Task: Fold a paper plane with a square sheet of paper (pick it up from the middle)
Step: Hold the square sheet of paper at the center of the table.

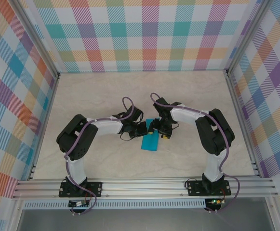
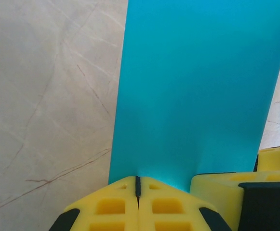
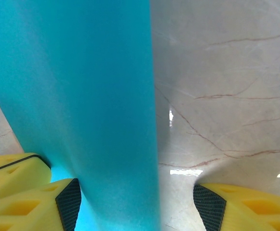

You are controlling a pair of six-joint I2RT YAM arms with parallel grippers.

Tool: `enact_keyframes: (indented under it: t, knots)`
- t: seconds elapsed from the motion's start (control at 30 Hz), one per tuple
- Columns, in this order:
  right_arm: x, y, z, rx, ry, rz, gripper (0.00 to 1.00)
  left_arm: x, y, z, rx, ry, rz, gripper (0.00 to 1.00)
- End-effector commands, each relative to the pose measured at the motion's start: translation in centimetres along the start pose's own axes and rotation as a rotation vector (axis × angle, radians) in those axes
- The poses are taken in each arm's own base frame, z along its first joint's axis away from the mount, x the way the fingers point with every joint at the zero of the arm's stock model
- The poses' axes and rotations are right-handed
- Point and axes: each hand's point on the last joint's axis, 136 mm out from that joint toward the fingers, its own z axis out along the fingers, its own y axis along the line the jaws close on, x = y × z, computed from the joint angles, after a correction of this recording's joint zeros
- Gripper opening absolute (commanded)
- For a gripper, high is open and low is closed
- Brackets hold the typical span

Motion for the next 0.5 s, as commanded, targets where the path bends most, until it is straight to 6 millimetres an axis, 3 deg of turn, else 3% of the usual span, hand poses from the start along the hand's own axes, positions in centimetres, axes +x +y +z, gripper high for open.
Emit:
enact_keyframes:
  t: [0.0, 0.17, 0.37, 0.43, 0.47]
  knots:
    - [1.2, -5.3, 4.8, 0.182, 0.055, 0.035, 0.7, 1.4, 1.5, 1.0, -0.061, 0.037, -0.015, 0.0]
    - [0.4, -3.0, 2.8, 0.099, 0.023, -0.005, 0.71, 1.7, 2.1, 1.0, -0.079, 0.041, -0.013, 0.0]
    - [-1.2, 0.6, -4.1, -0.095, -0.123, -0.061, 0.73, 1.8, 2.3, 1.1, -0.092, 0.043, -0.006, 0.0]
    - [-1.1, 1.0, -5.6, -0.168, -0.15, -0.065, 0.7, 1.7, 2.3, 1.1, -0.093, 0.044, -0.004, 0.0]
    - [-1.1, 1.4, -6.2, -0.204, -0.161, -0.069, 0.62, 1.7, 2.3, 1.0, -0.092, 0.043, -0.005, 0.0]
